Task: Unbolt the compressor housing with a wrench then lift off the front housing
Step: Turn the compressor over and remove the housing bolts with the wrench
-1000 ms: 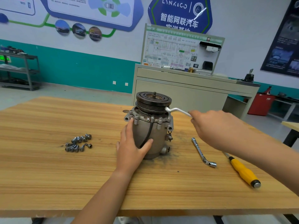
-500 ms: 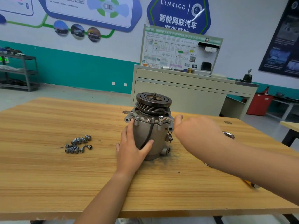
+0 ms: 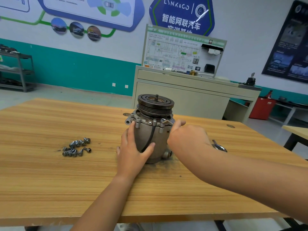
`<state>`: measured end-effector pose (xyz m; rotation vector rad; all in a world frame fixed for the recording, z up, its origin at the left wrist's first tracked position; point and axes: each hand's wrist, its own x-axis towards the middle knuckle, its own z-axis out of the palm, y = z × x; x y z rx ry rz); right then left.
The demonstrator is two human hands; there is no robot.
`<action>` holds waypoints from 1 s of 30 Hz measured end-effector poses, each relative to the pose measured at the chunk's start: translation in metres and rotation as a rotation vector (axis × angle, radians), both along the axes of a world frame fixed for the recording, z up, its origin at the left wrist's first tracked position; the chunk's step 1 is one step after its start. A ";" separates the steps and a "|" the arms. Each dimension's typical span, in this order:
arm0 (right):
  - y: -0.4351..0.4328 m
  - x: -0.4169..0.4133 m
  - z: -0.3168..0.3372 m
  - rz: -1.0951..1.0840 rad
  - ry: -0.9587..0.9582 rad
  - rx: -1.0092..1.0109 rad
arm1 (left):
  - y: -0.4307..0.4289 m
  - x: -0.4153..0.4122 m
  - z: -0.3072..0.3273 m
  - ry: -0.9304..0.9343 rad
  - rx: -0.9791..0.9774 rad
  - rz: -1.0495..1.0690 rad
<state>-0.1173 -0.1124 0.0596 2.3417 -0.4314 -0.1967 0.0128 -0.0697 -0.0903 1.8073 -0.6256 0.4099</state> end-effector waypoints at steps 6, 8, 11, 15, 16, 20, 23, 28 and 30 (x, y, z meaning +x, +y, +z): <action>0.002 0.001 0.014 0.023 0.080 -0.067 | 0.001 0.000 -0.001 0.005 0.002 -0.013; -0.002 -0.006 0.012 0.033 0.056 -0.051 | 0.001 0.001 0.000 0.007 0.003 -0.014; -0.007 -0.011 0.011 0.037 0.022 -0.023 | 0.000 0.000 0.000 -0.004 -0.001 -0.012; -0.004 -0.012 0.018 0.069 0.071 -0.071 | 0.000 0.000 0.001 -0.002 -0.004 -0.012; -0.002 -0.012 0.020 0.083 0.077 -0.068 | 0.000 0.001 0.000 -0.002 -0.003 -0.012; 0.006 -0.004 0.029 0.126 0.102 -0.026 | -0.001 0.000 0.000 0.007 -0.007 -0.024; 0.005 -0.002 0.032 0.149 0.101 -0.073 | 0.000 0.000 0.000 0.015 -0.008 -0.028; -0.007 -0.007 0.035 0.178 0.072 -0.113 | 0.002 -0.002 0.000 0.047 -0.019 -0.044; -0.008 -0.008 0.030 0.165 0.056 -0.111 | 0.001 -0.002 0.000 0.052 -0.016 -0.045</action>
